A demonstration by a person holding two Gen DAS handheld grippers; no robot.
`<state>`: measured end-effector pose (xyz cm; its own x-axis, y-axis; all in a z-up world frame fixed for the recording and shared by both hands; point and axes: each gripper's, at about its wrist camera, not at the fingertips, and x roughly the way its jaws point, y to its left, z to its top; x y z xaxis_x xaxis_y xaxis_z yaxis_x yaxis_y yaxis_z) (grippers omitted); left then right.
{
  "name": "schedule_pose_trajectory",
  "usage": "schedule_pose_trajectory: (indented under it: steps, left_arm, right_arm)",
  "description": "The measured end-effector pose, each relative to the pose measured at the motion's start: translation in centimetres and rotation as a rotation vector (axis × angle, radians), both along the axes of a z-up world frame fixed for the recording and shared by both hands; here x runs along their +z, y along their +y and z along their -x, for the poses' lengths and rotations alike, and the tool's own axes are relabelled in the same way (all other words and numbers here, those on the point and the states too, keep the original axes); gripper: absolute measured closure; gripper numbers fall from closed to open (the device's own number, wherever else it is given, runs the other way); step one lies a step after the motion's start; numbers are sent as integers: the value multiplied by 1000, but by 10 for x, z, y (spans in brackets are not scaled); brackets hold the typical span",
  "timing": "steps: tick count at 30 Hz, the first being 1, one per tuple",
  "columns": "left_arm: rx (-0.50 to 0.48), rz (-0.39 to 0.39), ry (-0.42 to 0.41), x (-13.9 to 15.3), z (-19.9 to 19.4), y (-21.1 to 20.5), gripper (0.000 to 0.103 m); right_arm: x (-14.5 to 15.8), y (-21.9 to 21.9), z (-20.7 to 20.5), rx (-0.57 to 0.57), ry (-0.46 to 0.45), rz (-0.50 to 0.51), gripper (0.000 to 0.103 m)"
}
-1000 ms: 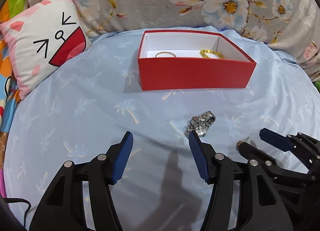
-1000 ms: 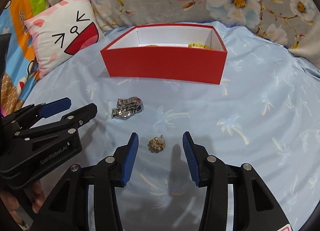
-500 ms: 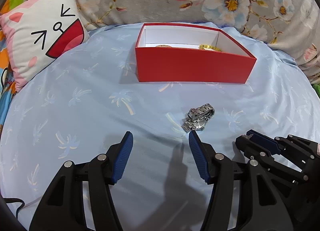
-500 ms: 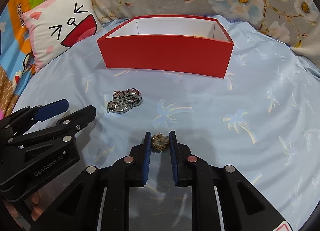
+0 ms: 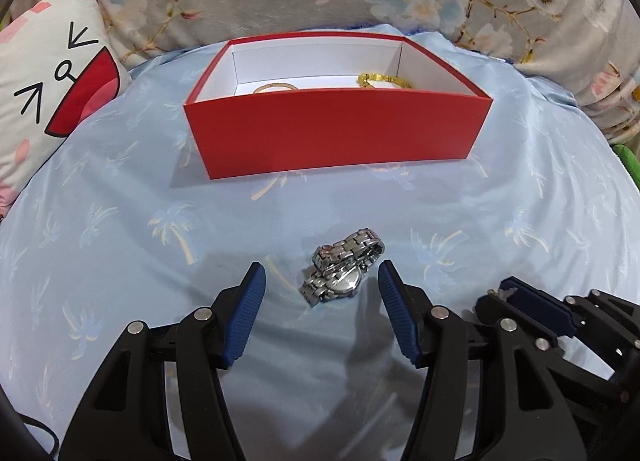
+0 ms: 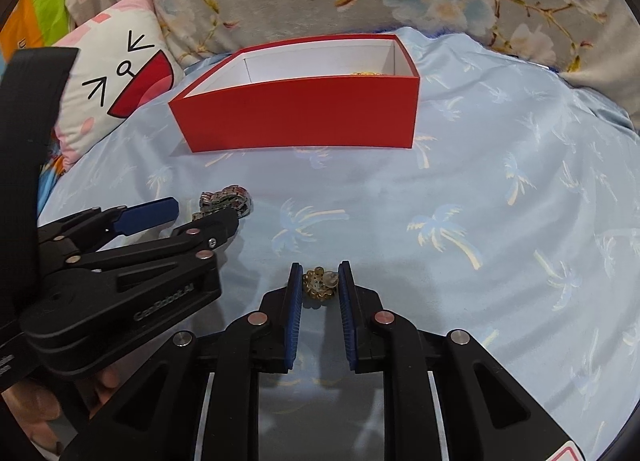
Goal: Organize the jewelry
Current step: 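Grasp the silver watch with the left tool while the right tool grasps the gold earring, then carry the watch and earring with both tools into the red box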
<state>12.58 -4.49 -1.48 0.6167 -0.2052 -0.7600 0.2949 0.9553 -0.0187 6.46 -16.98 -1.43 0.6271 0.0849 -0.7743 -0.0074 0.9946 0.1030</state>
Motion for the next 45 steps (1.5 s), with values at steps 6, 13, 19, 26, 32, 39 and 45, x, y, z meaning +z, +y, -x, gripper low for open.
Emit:
schedule_pose_trajectory:
  steps: [6, 13, 19, 26, 32, 39, 45]
  left_arm:
    - [-3, 5, 5, -1, -9, -4, 48]
    - [-18, 8, -3, 0, -10, -7, 74]
    - [-24, 14, -11, 1, -8, -8, 85]
    - [-21, 8, -24, 2, -4, -8, 87]
    - [-13, 1, -46, 8, 4, -5, 87]
    - [5, 12, -73, 24, 14, 4, 94]
    - [15, 12, -96, 38, 22, 11, 94]
  right_arm:
    - [-2, -3, -1, -3, 10, -18, 86]
    - [-3, -4, -4, -6, 15, -28, 86]
    - [-2, -4, -4, -6, 15, -29, 86]
    - [-2, -5, -4, -7, 14, -30, 86]
    - [-2, -6, -3, -10, 2, -32, 86]
    - [5, -3, 2, 0, -21, -42, 86]
    - [16, -2, 8, 3, -49, -42, 86]
